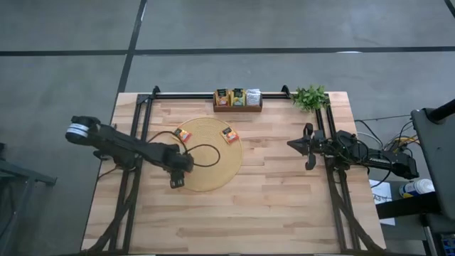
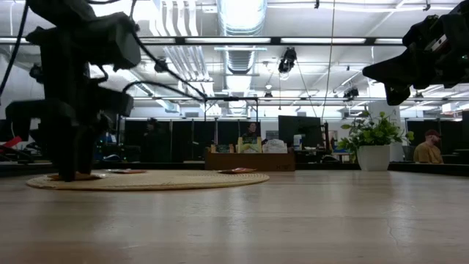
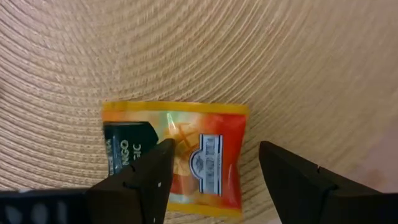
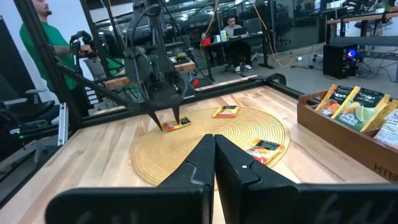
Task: Pick & Place Tea
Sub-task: Put the bottom orange tea bag into the left section of the wooden organizer
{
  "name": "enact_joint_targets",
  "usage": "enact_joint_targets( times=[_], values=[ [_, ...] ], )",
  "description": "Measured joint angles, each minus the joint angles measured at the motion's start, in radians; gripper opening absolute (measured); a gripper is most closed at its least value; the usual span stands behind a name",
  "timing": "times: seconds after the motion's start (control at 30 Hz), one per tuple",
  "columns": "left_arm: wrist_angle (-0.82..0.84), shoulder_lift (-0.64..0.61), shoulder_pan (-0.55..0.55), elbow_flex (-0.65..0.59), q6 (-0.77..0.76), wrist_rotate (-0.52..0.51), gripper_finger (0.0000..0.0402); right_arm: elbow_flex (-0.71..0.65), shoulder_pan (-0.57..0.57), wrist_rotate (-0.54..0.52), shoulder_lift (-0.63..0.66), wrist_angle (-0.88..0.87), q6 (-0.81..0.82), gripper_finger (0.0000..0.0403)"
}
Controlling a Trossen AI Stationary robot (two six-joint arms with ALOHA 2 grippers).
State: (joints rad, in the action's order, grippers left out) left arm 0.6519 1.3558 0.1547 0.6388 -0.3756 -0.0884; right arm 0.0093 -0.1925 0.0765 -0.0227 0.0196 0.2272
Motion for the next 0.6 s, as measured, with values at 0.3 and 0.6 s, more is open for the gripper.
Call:
enact_joint_targets(
  times=[0.3, 0.6],
  values=[
    [-0.009, 0.108, 0.000, 0.011, -0.013, 0.002, 0.0232, 0.000, 0.000, 0.000, 0.000, 0.000, 0.000, 0.0009],
    [-0.017, 0.078, 0.000, 0.043, 0.034, 0.009, 0.0198, 0.000, 0.000, 0.000, 0.000, 0.000, 0.000, 0.0009]
  ],
)
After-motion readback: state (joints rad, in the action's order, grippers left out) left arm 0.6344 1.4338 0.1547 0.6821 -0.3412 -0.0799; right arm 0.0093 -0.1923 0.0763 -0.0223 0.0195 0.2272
